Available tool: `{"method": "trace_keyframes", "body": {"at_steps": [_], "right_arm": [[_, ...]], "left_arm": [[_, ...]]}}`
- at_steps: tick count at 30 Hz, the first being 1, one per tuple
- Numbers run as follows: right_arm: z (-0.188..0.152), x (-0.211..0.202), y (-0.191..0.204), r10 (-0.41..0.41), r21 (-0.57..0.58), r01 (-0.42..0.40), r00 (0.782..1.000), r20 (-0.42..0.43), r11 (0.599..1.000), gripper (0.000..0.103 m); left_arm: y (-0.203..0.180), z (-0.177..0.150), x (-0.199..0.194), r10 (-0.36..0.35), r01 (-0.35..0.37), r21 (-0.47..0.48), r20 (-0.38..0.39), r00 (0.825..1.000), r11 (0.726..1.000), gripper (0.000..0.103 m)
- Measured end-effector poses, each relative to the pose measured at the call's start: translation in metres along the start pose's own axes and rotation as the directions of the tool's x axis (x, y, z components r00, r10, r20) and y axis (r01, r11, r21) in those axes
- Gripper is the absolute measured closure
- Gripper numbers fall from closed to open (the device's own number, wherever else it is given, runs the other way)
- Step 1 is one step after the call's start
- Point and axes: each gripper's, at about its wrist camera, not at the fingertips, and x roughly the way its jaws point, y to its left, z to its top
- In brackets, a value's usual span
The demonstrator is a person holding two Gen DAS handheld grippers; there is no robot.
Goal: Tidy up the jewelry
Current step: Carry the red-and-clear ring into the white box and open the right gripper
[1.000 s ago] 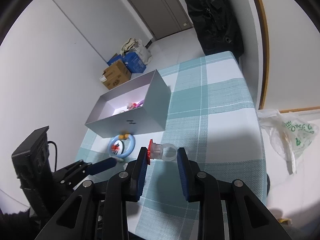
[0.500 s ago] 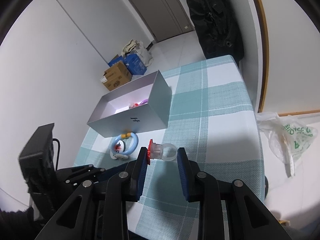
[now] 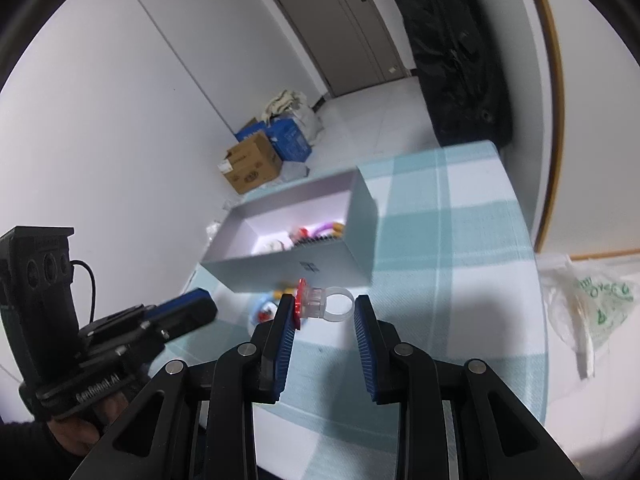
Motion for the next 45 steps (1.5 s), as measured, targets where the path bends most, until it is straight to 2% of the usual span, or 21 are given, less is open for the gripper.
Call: {"method": "trace_keyframes", "body": {"at_steps": [8, 13, 19, 28, 33, 45], "right_arm": [[0.029, 0.009, 0.031, 0.032, -0.114, -0.029, 0.999, 0.019, 0.993, 0.074], [0.040, 0.021, 0.038, 0.044, -0.143, -0.043, 0.999, 0.003, 0.989, 0.075], [0.059, 0.041, 0.037, 0.049, -0.168, -0.051, 0.999, -0.018, 0.985, 0.074], [0.080, 0.079, 0.038, 0.080, -0.207, -0.090, 0.995, -0.054, 0.974, 0.075], [0.084, 0.098, 0.027, 0.101, -0.168, -0.114, 0.991, -0.087, 0.979, 0.075], [0.086, 0.109, 0.011, 0.094, -0.134, -0.111, 0.987, -0.128, 0.985, 0.074]], "left_arm": [[0.026, 0.035, 0.005, 0.025, -0.022, -0.047, 0.058, 0.998, 0.999, 0.095], [0.041, 0.047, 0.017, 0.029, -0.025, -0.098, 0.038, 0.999, 0.995, 0.095], [0.049, 0.056, 0.031, 0.032, -0.031, -0.090, 0.008, 0.999, 0.995, 0.095], [0.072, 0.062, 0.053, 0.008, -0.017, -0.142, -0.062, 0.998, 0.990, 0.095], [0.074, 0.064, 0.065, 0.027, -0.040, -0.129, -0.097, 0.995, 0.991, 0.095], [0.080, 0.064, 0.082, 0.012, -0.036, -0.152, -0.154, 0.988, 0.988, 0.095]]}}
